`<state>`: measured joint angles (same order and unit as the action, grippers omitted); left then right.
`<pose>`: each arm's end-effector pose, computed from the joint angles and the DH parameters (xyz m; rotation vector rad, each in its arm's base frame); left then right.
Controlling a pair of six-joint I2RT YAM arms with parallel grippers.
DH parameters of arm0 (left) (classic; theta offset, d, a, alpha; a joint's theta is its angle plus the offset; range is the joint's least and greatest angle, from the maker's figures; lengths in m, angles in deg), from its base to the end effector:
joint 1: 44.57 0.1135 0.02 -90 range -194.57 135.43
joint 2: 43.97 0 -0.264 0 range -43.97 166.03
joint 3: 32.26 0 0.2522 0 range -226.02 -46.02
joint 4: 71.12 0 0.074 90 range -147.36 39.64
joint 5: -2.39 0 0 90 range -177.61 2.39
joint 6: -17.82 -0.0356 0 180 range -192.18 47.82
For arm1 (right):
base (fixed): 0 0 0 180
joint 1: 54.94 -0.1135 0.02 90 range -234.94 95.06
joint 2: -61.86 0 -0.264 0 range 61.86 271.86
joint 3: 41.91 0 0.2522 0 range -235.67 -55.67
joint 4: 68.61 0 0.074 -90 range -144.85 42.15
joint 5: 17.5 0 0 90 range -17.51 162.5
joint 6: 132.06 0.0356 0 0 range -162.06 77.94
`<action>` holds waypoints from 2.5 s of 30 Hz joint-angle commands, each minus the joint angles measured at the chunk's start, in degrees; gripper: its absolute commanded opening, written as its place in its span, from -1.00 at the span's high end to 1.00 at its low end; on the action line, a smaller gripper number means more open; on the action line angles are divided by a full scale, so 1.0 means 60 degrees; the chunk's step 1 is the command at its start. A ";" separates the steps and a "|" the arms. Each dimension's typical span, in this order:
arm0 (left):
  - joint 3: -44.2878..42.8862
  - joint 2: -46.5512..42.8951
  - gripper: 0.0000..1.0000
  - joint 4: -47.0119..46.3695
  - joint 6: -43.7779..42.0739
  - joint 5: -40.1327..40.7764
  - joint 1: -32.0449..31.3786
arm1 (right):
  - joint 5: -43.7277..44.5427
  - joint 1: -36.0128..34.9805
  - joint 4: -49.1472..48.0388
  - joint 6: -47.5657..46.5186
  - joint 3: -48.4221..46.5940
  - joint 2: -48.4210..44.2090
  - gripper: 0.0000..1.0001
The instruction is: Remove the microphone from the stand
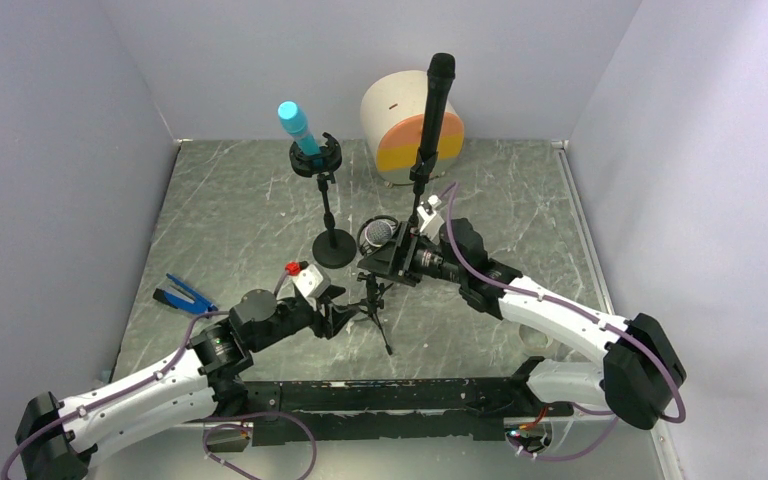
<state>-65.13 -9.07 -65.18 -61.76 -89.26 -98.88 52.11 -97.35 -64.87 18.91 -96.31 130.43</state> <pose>0.0949 -0.1338 0.2404 0.6886 1.6492 -0.8537 0.1912 0.1914 0.2645 0.0697 2.1878 1.4813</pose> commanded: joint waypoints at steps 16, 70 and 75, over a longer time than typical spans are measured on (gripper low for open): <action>0.0238 0.0710 -0.33 -0.1371 0.0170 -0.0357 0.0027 | 0.1982 0.0008 0.3837 -0.2288 -0.1016 -0.1869 -0.59; -0.0207 0.0708 -0.28 -0.0272 0.0045 -0.0433 0.0027 | 0.6674 -0.2338 0.3387 -0.9084 -0.4066 0.0676 -0.58; -0.0127 0.0546 -0.28 -0.0236 0.0076 -0.0348 0.0027 | 0.6962 -0.2356 0.3432 -0.9065 -0.3916 0.0646 -0.41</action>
<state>-64.04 -4.70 -65.85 -60.93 -91.40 -98.88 92.96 -111.18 -43.25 -34.83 -118.00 134.83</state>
